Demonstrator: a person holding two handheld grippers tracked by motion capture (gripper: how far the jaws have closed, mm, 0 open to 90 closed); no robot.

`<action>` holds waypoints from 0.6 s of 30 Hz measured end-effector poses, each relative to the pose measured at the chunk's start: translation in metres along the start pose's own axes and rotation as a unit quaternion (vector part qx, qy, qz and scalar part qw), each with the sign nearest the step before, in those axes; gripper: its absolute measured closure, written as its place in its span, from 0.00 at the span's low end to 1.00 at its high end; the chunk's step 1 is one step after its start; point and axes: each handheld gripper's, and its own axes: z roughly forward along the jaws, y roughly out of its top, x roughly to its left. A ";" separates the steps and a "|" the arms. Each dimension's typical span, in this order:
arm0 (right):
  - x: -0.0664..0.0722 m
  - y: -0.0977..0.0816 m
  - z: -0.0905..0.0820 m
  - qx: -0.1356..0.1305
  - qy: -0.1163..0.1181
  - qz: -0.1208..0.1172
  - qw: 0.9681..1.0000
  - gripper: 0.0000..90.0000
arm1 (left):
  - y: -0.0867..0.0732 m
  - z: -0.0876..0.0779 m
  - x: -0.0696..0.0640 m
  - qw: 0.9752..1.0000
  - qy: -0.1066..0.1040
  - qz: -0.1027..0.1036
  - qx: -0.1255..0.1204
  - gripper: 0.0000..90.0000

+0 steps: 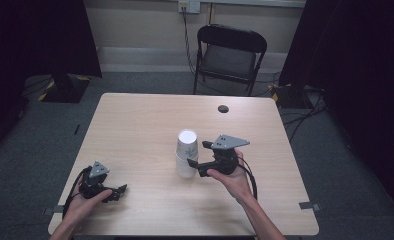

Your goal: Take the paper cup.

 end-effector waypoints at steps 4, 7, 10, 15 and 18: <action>0.001 0.003 0.003 -0.001 0.000 -0.004 1.000 0.18 | 0.000 0.000 0.000 1.000 0.000 0.000 0.000 0.00; -0.003 0.009 0.003 -0.011 -0.002 -0.003 1.000 0.17 | 0.000 0.000 0.000 1.000 0.000 -0.001 0.000 0.00; -0.005 0.016 0.003 -0.012 -0.001 -0.006 1.000 0.17 | 0.000 0.000 0.000 1.000 0.000 0.000 0.000 0.00; -0.008 0.024 0.010 -0.014 0.008 -0.004 1.000 0.17 | 0.000 0.000 0.000 1.000 0.000 -0.001 0.000 0.00; -0.007 0.025 0.017 -0.007 0.006 -0.012 1.000 0.17 | 0.000 0.000 0.000 1.000 0.000 0.000 0.000 0.00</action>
